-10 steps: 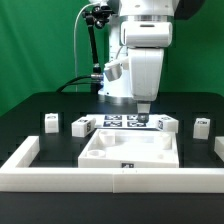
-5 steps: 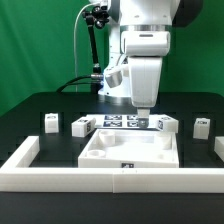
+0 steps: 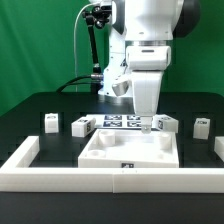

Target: Assemble one leg

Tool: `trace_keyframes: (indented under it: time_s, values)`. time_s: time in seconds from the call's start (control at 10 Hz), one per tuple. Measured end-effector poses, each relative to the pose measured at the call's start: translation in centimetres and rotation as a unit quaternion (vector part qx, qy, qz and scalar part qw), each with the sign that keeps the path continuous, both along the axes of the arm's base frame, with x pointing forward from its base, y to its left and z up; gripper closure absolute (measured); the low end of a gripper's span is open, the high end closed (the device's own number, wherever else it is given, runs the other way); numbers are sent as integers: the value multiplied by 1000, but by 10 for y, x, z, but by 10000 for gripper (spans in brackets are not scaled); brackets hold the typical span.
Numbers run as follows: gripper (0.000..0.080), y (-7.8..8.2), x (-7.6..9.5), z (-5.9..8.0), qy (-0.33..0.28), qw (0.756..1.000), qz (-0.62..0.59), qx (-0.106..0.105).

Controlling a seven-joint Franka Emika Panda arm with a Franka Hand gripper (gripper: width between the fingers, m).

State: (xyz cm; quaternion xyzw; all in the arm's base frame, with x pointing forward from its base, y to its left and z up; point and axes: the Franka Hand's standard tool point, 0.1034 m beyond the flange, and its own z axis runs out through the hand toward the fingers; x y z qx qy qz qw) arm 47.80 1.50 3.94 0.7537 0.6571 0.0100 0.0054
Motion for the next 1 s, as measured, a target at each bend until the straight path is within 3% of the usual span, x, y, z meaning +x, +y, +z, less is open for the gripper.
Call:
trace_keyframes:
  time_s: [0.4, 0.7, 0.8, 0.9, 1.0]
  values:
    - [150, -8, -11, -29, 15, 1000, -15, 6]
    - [150, -6, -12, -29, 18, 1000, -17, 6]
    - [283, -6, -10, -25, 17, 1000, -17, 5]
    - [283, -6, -10, -26, 17, 1000, -17, 5]
    - [422, -6, -11, -26, 18, 1000, -17, 5]
